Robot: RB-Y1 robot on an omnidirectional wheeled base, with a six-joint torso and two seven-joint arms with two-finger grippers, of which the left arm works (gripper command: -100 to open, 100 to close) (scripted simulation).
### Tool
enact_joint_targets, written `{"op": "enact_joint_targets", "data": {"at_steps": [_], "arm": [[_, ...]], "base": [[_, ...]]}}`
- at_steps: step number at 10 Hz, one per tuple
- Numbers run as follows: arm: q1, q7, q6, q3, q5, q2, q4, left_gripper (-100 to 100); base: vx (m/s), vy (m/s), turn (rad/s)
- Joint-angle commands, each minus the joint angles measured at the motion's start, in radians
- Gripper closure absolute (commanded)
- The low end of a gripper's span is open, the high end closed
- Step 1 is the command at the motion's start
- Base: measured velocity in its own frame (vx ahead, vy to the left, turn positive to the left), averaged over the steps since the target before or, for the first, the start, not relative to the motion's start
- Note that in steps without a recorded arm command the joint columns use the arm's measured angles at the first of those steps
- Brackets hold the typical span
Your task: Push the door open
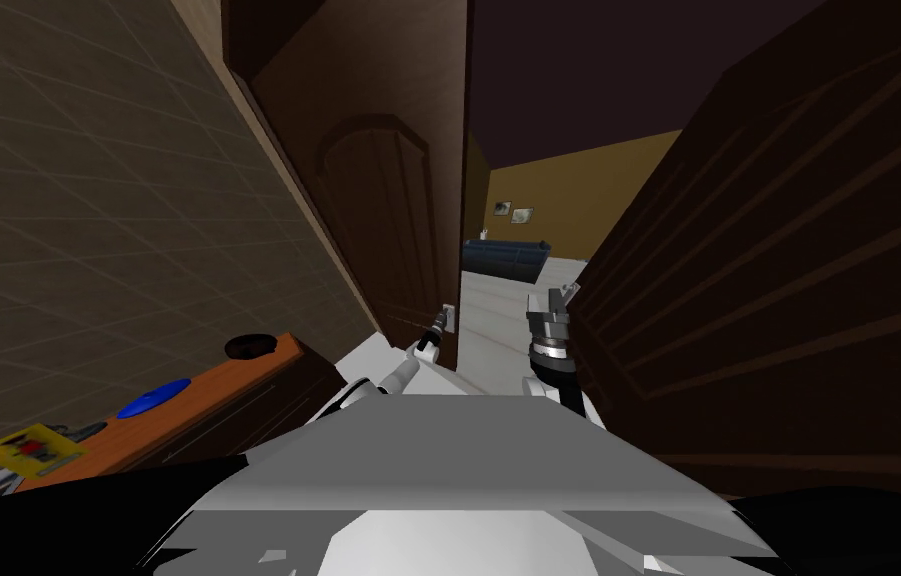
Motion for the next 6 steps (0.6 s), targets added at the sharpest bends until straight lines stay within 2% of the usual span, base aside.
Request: {"op": "enact_joint_targets", "data": {"at_steps": [1,3,5,6], "arm": [[0.0,-0.009,0.0,0.032,0.004,0.017,-0.007,100],[-0.003,-0.015,-0.001,0.057,0.007,0.024,-0.001,100],[-0.003,-0.015,-0.001,0.057,0.007,0.024,-0.001,100],[-0.005,-0.021,-0.003,0.083,0.01,0.03,0.005,100]], "base": [[0.161,-0.168,0.079],[0.154,-0.16,0.051],[0.055,-0.044,0.025],[0.061,-0.096,0.099]]}}
